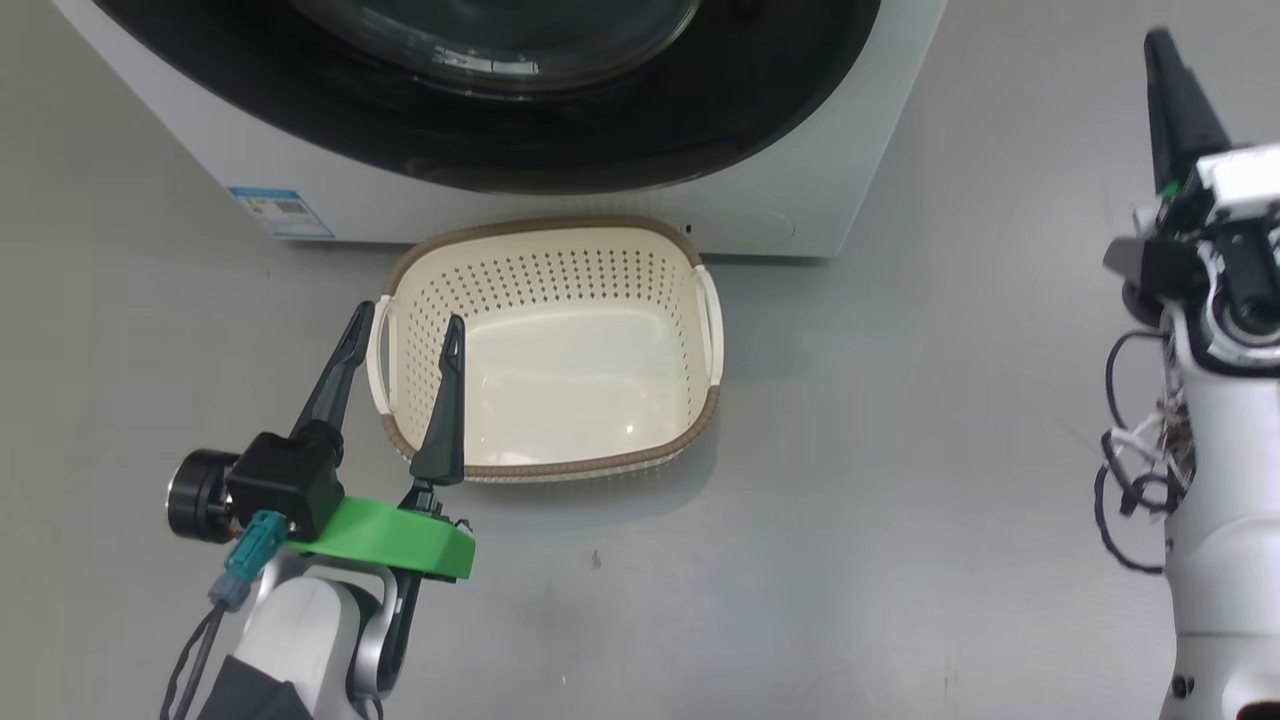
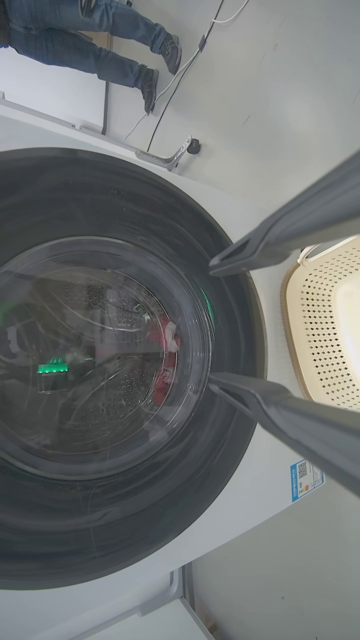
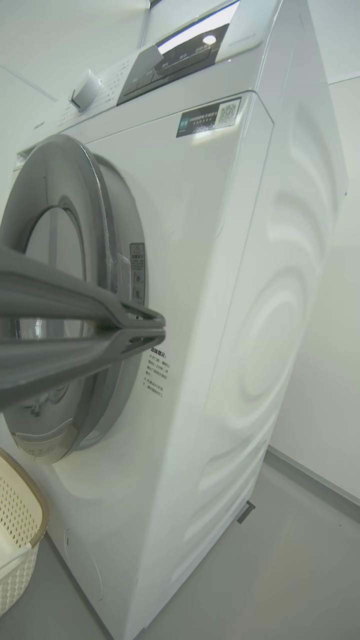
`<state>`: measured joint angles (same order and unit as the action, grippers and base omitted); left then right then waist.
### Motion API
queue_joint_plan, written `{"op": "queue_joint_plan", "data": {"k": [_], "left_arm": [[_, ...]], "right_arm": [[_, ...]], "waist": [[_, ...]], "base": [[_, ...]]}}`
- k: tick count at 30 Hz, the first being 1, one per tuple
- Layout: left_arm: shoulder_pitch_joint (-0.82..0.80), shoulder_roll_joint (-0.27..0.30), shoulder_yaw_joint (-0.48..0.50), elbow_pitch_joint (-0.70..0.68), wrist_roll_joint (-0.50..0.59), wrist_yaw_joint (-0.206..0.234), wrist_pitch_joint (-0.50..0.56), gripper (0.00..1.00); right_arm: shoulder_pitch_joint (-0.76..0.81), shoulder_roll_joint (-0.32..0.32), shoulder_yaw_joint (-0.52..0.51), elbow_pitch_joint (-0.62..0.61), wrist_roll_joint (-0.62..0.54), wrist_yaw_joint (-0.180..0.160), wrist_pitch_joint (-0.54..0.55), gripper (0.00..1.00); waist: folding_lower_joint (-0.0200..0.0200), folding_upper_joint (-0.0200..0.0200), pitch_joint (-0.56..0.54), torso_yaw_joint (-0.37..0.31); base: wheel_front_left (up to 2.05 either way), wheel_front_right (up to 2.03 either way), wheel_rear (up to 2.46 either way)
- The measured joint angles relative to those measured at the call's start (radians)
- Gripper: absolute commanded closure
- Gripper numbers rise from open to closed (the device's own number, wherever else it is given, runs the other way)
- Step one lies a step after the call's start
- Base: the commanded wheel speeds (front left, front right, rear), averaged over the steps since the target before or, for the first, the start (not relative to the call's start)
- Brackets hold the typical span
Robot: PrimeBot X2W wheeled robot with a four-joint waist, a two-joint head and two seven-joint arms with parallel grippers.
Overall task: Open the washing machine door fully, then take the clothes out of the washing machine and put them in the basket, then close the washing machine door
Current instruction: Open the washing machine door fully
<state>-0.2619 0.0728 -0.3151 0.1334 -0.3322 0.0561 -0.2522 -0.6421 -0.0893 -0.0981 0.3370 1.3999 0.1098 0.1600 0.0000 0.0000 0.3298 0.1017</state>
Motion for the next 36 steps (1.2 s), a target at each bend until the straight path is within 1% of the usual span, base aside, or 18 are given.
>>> {"op": "queue_joint_plan", "data": {"k": [5, 7, 13, 19, 20, 26, 32, 36], "left_arm": [[-0.027, -0.005, -0.003, -0.009, 0.002, -0.001, 0.000, 0.00], [-0.036, -0.007, -0.005, -0.010, 0.003, -0.002, 0.000, 0.00], [-0.056, -0.018, -0.013, -0.010, 0.008, -0.010, 0.000, 0.00], [-0.077, -0.022, -0.021, -0.009, 0.008, -0.018, 0.000, 0.00], [-0.081, -0.023, -0.023, -0.009, 0.008, -0.019, 0.000, 0.00], [-0.105, -0.028, -0.039, -0.004, 0.008, -0.028, 0.000, 0.00], [-0.120, -0.032, -0.045, 0.003, 0.008, -0.031, 0.000, 0.00], [-0.140, -0.034, -0.047, 0.002, 0.008, -0.034, 0.000, 0.00]], "right_arm": [[-0.098, -0.007, -0.001, 0.018, 0.040, -0.016, 0.049, 1.00], [-0.131, -0.016, 0.006, 0.028, 0.041, -0.017, 0.068, 1.00], [-0.220, -0.040, 0.024, 0.060, 0.045, -0.039, 0.121, 1.00], [-0.301, -0.044, 0.042, 0.097, 0.073, -0.053, 0.177, 1.00], [-0.312, -0.046, 0.044, 0.103, 0.074, -0.059, 0.182, 1.00], [-0.365, -0.057, 0.055, 0.146, 0.088, -0.061, 0.231, 1.00], [-0.417, -0.069, 0.069, 0.180, 0.089, -0.077, 0.266, 1.00], [-0.453, -0.085, 0.076, 0.197, 0.088, -0.078, 0.285, 1.00]], "waist": [[0.0000, 0.0000, 0.048, 0.019], [0.0000, 0.0000, 0.066, 0.026], [0.0000, 0.0000, 0.111, 0.047], [0.0000, 0.0000, 0.150, 0.069], [0.0000, 0.0000, 0.155, 0.073], [0.0001, 0.0000, 0.181, 0.100], [0.0000, 0.0000, 0.200, 0.125], [0.0001, 0.0000, 0.212, 0.141]], "base": [[0.00, 0.00, 0.00], [0.00, 0.00, 0.00], [0.00, 0.00, 0.00], [0.00, 0.00, 0.00], [0.00, 0.00, 0.00], [0.00, 0.00, 0.00], [0.00, 0.00, 0.00], [0.00, 0.00, 0.00]]}}
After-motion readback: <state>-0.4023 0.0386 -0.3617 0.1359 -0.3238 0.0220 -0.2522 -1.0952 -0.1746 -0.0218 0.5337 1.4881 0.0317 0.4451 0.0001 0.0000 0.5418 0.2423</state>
